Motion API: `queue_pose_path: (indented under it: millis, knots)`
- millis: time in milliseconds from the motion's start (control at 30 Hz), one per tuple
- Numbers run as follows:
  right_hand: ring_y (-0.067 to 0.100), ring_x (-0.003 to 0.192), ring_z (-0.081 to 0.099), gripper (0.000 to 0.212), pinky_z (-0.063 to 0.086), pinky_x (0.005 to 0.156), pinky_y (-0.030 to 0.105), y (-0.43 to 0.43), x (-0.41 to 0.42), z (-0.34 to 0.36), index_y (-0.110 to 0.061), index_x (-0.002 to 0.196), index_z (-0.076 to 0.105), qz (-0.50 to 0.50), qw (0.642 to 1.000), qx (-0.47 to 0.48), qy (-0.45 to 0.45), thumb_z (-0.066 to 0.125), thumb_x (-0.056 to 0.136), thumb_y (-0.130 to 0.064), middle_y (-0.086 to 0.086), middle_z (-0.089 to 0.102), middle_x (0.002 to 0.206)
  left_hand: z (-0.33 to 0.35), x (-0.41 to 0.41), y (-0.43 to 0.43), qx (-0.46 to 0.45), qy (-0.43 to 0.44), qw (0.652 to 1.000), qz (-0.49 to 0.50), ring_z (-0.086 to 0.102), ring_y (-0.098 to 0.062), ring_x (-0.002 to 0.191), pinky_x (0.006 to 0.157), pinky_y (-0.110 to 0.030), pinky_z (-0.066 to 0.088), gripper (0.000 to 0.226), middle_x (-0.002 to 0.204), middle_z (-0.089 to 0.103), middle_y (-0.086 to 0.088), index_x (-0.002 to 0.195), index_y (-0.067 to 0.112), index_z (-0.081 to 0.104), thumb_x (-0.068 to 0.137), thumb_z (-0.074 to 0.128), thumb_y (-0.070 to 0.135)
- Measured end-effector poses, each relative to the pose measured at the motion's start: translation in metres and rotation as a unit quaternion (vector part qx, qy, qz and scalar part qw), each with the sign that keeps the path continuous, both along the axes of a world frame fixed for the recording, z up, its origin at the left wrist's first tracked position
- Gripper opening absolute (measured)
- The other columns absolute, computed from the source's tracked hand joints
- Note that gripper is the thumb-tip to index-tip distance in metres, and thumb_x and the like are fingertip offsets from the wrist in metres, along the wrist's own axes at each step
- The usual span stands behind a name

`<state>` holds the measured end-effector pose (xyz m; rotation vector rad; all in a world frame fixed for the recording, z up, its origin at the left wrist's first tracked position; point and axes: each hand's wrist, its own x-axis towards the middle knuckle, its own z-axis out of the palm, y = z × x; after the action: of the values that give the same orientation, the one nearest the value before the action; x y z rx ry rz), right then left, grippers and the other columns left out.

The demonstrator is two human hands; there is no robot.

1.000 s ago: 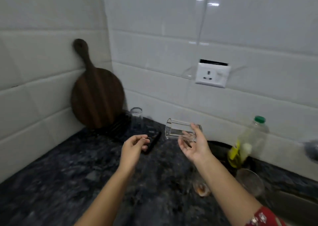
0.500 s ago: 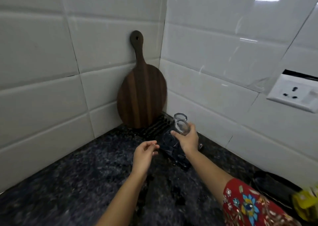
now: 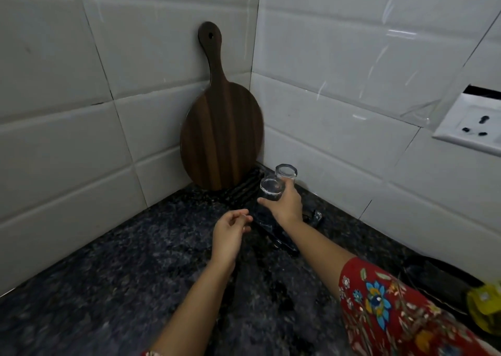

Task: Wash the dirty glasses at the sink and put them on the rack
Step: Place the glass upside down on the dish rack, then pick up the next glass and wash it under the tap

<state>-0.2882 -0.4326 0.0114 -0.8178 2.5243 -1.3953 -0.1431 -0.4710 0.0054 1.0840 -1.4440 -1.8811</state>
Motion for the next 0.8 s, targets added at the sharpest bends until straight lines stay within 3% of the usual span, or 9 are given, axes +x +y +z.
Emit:
queue_pose_path:
  millis: [200, 267, 367, 433, 567, 800]
  knots:
    - [0.022, 0.116, 0.055, 0.073, 0.046, 0.097, 0.033, 0.020, 0.007, 0.006, -0.016, 0.137, 0.037, 0.025, 0.996, -0.024, -0.083, 0.078, 0.076, -0.023, 0.004, 0.055, 0.129, 0.015, 0.006, 0.010, -0.031, 0.030, 0.999, 0.021, 0.065, -0.017, 0.082, 0.080, -0.029, 0.052, 0.015, 0.099, 0.071, -0.003, 0.107, 0.016, 0.065, 0.094, 0.057, 0.014]
    - [0.019, 0.112, 0.057, 0.060, 0.048, 0.092, 0.032, 0.042, 0.015, 0.016, -0.017, 0.134, 0.042, 0.011, 0.989, -0.054, -0.138, 0.072, 0.082, -0.023, 0.001, 0.057, 0.124, 0.022, 0.008, 0.018, -0.043, 0.040, 0.998, 0.017, 0.066, -0.017, 0.084, 0.078, -0.026, 0.052, 0.016, 0.099, 0.070, -0.002, 0.109, 0.014, 0.064, 0.096, 0.055, 0.013]
    - [0.015, 0.096, 0.063, 0.022, 0.051, 0.078, 0.028, 0.091, 0.030, 0.039, -0.021, 0.110, 0.060, 0.012, 0.971, -0.110, -0.212, 0.065, 0.088, -0.022, 0.001, 0.068, 0.108, 0.036, 0.005, 0.043, -0.055, 0.064, 0.996, -0.011, 0.066, -0.017, 0.084, 0.070, -0.016, 0.051, 0.018, 0.100, 0.070, -0.005, 0.111, 0.010, 0.063, 0.096, 0.054, 0.011]
    - [0.012, 0.085, 0.065, 0.011, 0.050, 0.072, 0.025, 0.132, 0.041, 0.058, -0.021, 0.100, 0.065, 0.016, 0.963, -0.131, -0.235, 0.062, 0.090, -0.020, 0.000, 0.072, 0.099, 0.043, 0.000, 0.069, -0.057, 0.082, 0.994, -0.048, 0.065, -0.017, 0.083, 0.062, -0.008, 0.048, 0.019, 0.100, 0.070, -0.009, 0.113, 0.006, 0.063, 0.096, 0.053, 0.008]
    - [0.010, 0.075, 0.065, 0.011, 0.048, 0.067, 0.021, 0.223, 0.061, 0.085, -0.021, 0.098, 0.067, -0.013, 0.961, -0.151, -0.230, 0.057, 0.093, -0.018, -0.003, 0.075, 0.090, 0.055, -0.009, 0.139, -0.049, 0.112, 0.982, -0.147, 0.062, -0.013, 0.075, 0.061, -0.009, 0.048, 0.019, 0.094, 0.069, -0.012, 0.111, 0.002, 0.063, 0.096, 0.051, 0.003]
    - [0.001, 0.065, 0.064, 0.013, 0.047, 0.060, 0.012, 0.371, 0.094, 0.079, -0.016, 0.094, 0.065, -0.121, 0.966, -0.189, -0.130, 0.055, 0.093, -0.006, 0.001, 0.072, 0.084, 0.053, -0.007, 0.258, -0.017, 0.112, 0.945, -0.308, 0.064, -0.002, 0.063, 0.058, -0.010, 0.047, 0.018, 0.084, 0.069, -0.006, 0.109, 0.001, 0.064, 0.096, 0.051, 0.003]
